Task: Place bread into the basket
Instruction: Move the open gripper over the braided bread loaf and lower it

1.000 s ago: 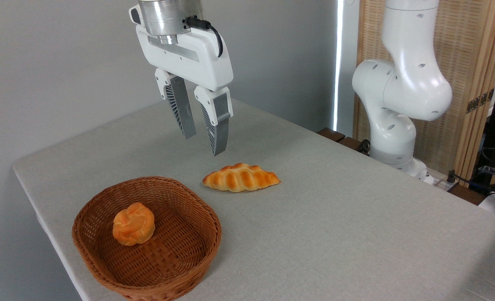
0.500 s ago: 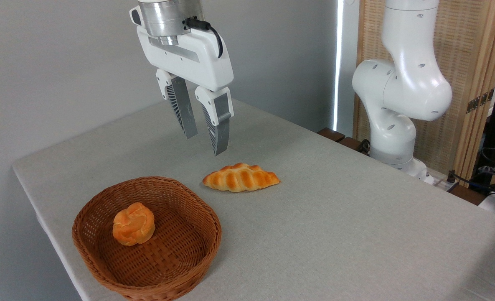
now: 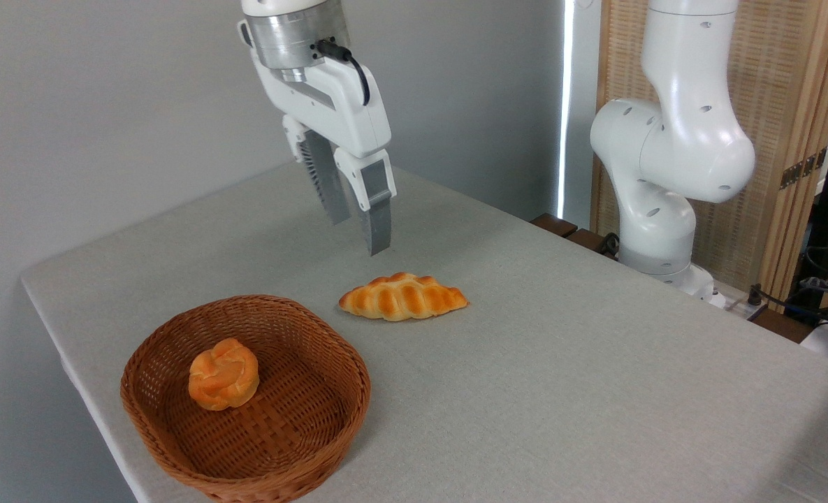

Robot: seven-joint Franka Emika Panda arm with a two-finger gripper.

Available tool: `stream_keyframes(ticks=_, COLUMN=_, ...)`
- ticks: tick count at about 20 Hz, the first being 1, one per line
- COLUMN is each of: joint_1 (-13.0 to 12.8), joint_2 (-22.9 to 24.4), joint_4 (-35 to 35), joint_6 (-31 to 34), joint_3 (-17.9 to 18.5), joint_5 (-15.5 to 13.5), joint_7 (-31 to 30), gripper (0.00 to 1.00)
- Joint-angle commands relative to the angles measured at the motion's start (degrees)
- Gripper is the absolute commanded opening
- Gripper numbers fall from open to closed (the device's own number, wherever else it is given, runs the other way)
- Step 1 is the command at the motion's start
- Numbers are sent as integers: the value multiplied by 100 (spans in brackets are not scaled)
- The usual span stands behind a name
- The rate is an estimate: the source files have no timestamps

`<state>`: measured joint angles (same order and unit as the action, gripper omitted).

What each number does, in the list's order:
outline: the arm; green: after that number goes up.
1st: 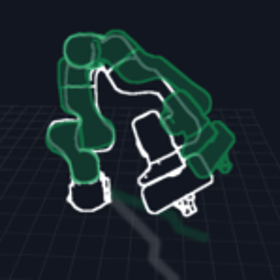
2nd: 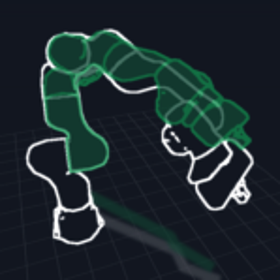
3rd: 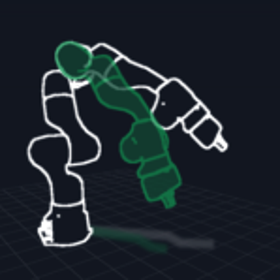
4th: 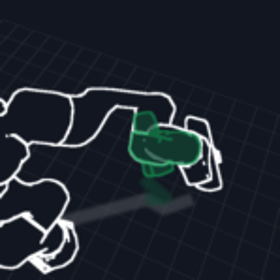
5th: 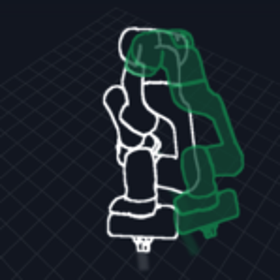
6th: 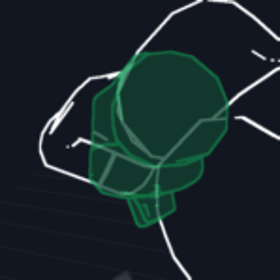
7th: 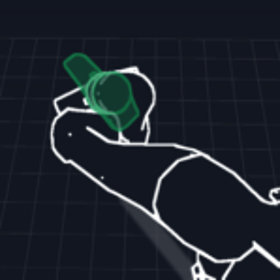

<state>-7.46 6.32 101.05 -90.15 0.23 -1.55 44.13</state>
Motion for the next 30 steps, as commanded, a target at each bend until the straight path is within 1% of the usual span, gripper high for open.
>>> stream_keyframes(ticks=1, joint_1=-317, joint_2=685, joint_4=854, joint_6=24, joint_3=109, joint_5=-39, joint_7=586, gripper=100)
stream_keyframes(ticks=3, joint_1=-536, joint_2=896, joint_4=1153, joint_6=-73, joint_3=284, joint_5=-30, joint_7=807, gripper=100)
stream_keyframes(ticks=4, joint_1=-694, joint_2=967, joint_4=1293, joint_6=-134, joint_3=372, joint_5=-30, joint_7=834, gripper=100)
stream_keyframes(ticks=7, joint_1=-993, joint_2=1011, joint_4=1601, joint_6=-371, joint_3=408, joint_5=-30, joint_7=860, gripper=100)
stream_keyframes(ticks=8, joint_1=-1099, joint_2=1107, joint_4=1742, joint_6=-468, joint_3=460, joint_5=-21, joint_7=869, gripper=100)
stream_keyframes(ticks=9, joint_1=-1204, joint_2=1195, joint_4=1908, joint_6=-582, joint_3=556, joint_5=-12, joint_7=965, gripper=100)
stream_keyframes(ticks=11, joint_1=-1398, joint_2=1345, joint_4=2181, joint_6=-645, joint_3=750, joint_5=-4, joint_7=1455, gripper=100)
stream_keyframes(ticks=13, joint_1=-1442, joint_2=1450, joint_4=2436, joint_6=-645, joint_3=794, joint_5=-3, joint_7=1765, gripper=100)
stream_keyframes(ticks=15, joint_1=-1565, joint_2=1556, joint_4=2700, joint_6=-697, joint_3=794, joint_5=5, joint_7=1783, gripper=100)
stream_keyframes(ticks=17, joint_1=-1592, joint_2=1582, joint_4=2911, joint_6=-855, joint_3=794, joint_5=102, joint_7=1783, gripper=100)
stream_keyframes(ticks=19, joint_1=-1680, joint_2=1618, joint_4=3096, joint_6=-1022, joint_3=794, joint_5=181, joint_7=1774, gripper=100)
stream_keyframes(ticks=24, joint_1=-1689, joint_2=1591, joint_4=3325, joint_6=-1145, joint_3=786, joint_5=216, joint_7=1818, gripper=100)
stream_keyframes(ticks=30, joint_1=-1680, joint_2=1574, joint_4=3527, joint_6=-1321, joint_3=786, joint_5=216, joint_7=2073, gripper=100)
